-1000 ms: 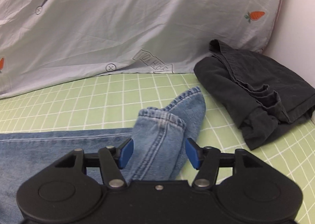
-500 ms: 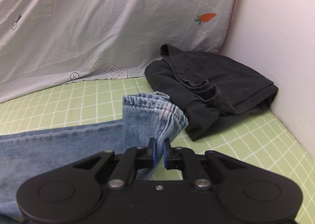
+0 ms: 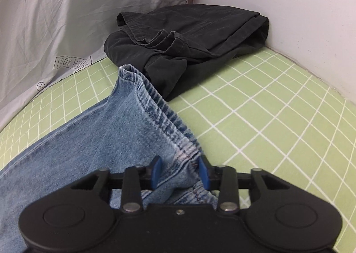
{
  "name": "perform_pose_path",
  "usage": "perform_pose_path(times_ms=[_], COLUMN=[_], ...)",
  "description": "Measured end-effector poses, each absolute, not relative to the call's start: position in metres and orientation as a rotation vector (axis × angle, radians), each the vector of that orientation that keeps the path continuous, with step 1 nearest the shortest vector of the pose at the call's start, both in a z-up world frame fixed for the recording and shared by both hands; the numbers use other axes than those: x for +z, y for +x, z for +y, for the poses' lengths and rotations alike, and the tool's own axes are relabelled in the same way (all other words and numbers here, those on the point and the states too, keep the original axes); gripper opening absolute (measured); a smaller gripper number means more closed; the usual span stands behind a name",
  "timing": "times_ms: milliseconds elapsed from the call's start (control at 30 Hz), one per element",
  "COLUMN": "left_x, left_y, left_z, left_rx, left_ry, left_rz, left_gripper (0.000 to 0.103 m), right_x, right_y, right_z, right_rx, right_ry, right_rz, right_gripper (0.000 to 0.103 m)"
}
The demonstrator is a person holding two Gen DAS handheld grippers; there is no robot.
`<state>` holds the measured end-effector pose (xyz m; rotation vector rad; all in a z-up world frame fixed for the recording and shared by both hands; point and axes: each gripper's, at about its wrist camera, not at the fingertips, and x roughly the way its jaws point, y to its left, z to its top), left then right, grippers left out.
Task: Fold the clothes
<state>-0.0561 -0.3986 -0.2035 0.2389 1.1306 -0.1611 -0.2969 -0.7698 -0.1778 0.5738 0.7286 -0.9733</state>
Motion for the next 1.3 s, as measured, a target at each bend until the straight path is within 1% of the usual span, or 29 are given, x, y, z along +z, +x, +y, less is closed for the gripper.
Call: perform_pose_path(times_ms=[100,233,267,300,333,400,433,500,567,633,700,833,1100,1300], left_x=[-0.200,-0.195,-0.194,-0.193,-0.191,-0.189,-0.189,-0.187,-0.185,-0.181,-0.179,-0.182,-0.185,-0.192], left_y=[-0.061,-0.069,-0.071,-0.074,-0.077,-0.083,-0.086,-0.093,-0.101,-0.110,-0.120,-0.128,-0.137,-0.140], left_z=[-0.396,-0.384,-0.380,-0.374,-0.369,-0.354,-0.347,-0.330,-0.313,-0.295,-0.273,-0.229,-0.168,-0.154], left_rx=[-0.163,-0.173,-0.173,-0.171,-0.170,-0.165,-0.162,-0.156,-0.150,-0.149,-0.144,-0.125,-0.133,-0.192], left_ry=[0.229,0.199,0.188,0.175,0.162,0.126,0.108,0.083,0.065,0.064,0.061,0.026,0.066,0.115], left_rz=[1.130,1.121,1.117,1.112,1.108,1.109,1.112,1.117,1.121,1.124,1.131,1.180,1.210,1.225], left_gripper=[0.081,0.081,0.081,0.081,0.081,0.081,0.081,0.081,0.081,0.081,0.081,0.081,0.081,0.081], right_x=[-0.173,-0.186,-0.185,-0.183,-0.179,-0.171,-0.167,-0.162,-0.162,-0.163,-0.165,-0.168,-0.174,-0.177], right_y=[-0.300,-0.295,-0.293,-0.291,-0.290,-0.294,-0.296,-0.305,-0.312,-0.319,-0.326,-0.336,-0.360,-0.379], right_z=[-0.766,-0.763,-0.759,-0.755,-0.750,-0.740,-0.735,-0.722,-0.707,-0.689,-0.664,-0.624,-0.562,-0.530], right_rx=[-0.974,-0.976,-0.978,-0.990,-1.006,-0.994,-0.985,-0.978,-0.956,-0.922,-0.880,-0.825,-0.819,-0.823], right_ry=[0.505,0.425,0.379,0.344,0.310,0.306,0.317,0.338,0.357,0.388,0.439,0.518,0.640,0.690], right_rz=[0.723,0.815,0.828,0.841,0.841,0.815,0.805,0.781,0.779,0.793,0.803,0.822,0.844,0.834], right_gripper=[0.018,0.020,0.024,0.034,0.039,0.054,0.059,0.080,0.087,0.089,0.098,0.100,0.100,0.101])
